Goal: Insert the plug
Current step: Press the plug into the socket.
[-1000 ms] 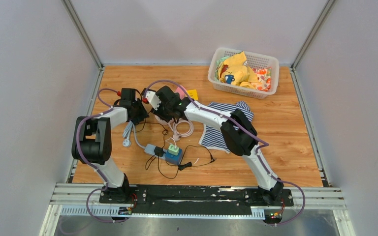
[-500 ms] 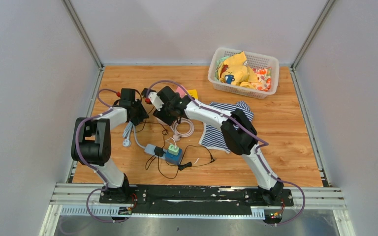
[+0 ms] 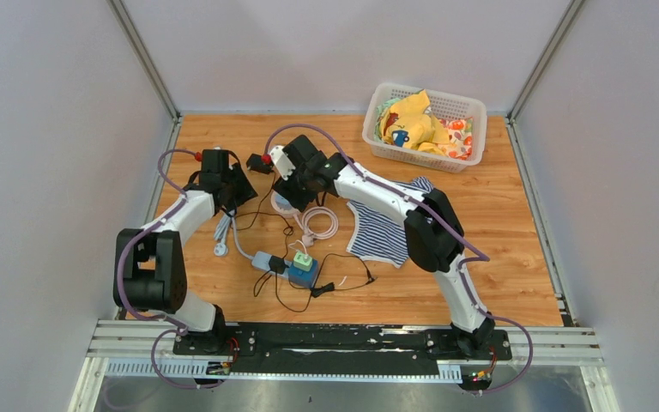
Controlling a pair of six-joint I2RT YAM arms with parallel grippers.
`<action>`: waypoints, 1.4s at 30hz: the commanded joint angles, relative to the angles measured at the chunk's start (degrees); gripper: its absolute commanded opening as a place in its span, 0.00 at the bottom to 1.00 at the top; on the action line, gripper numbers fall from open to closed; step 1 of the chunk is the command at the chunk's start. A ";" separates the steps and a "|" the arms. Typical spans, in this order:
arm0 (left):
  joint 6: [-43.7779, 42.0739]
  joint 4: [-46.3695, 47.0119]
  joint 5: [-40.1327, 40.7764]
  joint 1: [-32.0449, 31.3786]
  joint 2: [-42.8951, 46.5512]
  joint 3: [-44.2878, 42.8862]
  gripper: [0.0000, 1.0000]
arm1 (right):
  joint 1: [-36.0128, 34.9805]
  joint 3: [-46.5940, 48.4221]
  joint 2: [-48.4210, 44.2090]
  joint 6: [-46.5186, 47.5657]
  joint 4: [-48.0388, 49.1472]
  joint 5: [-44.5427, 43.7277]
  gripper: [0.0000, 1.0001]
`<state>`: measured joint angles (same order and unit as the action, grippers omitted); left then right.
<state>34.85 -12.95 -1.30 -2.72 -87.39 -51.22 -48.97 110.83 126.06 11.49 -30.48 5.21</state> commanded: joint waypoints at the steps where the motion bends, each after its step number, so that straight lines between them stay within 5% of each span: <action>1: -0.99 -1.02 -1.53 0.00 3.65 -2.19 0.52 | 0.80 1.74 -3.88 -3.20 -0.06 1.46 0.60; 14: -0.54 4.62 -13.00 0.07 6.75 1.26 0.50 | 0.82 6.68 3.03 -7.70 3.79 4.16 0.40; 18: -0.23 5.04 -15.09 0.05 4.58 2.09 0.49 | 1.10 3.37 5.63 -8.37 3.94 2.07 0.25; 30: -3.60 1.15 -15.71 0.03 2.93 0.47 0.48 | 1.67 1.10 4.03 -10.27 3.72 2.70 0.22; 36: -8.70 -5.16 -15.73 0.03 5.94 -2.00 0.53 | 2.50 3.13 -1.39 -13.85 2.99 3.79 0.44; 42: -12.36 -7.46 -17.81 -0.09 14.04 -0.48 0.63 | 4.43 -4.39 -11.02 -18.04 3.30 1.43 0.64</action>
<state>26.28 -17.58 -16.71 -2.72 -79.07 -51.42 -46.48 110.32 123.79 -3.14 -25.54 8.38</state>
